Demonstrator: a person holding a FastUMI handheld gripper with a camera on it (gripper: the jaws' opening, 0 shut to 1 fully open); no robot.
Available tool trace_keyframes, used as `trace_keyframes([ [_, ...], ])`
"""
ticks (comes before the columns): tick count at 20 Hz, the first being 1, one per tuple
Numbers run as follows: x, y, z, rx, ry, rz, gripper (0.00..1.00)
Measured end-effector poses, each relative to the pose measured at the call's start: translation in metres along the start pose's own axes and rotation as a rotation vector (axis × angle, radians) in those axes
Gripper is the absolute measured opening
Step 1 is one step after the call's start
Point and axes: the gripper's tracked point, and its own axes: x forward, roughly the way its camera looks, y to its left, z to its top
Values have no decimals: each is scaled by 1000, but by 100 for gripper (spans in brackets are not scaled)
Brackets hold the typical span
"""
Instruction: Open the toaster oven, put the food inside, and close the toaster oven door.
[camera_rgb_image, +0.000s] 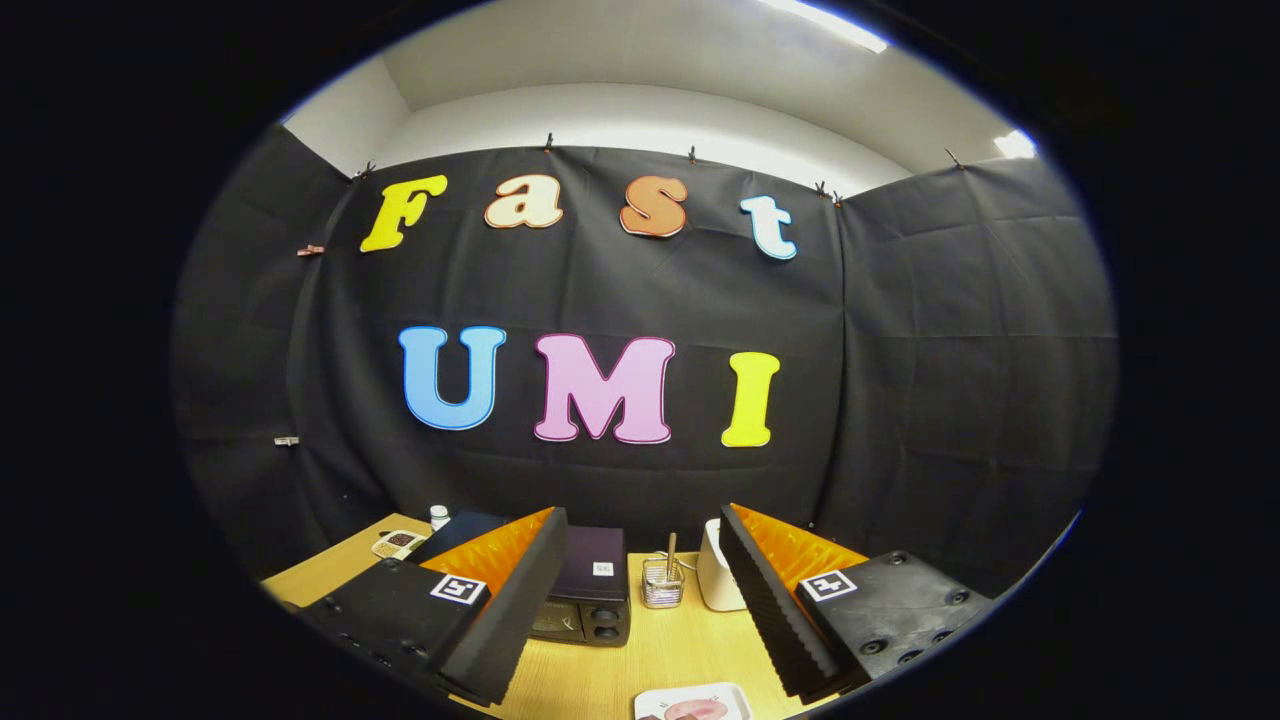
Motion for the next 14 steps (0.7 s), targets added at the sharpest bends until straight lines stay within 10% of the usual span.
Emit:
trace_keyframes([
  [14,60,137,-92,59,232,113,98],
])
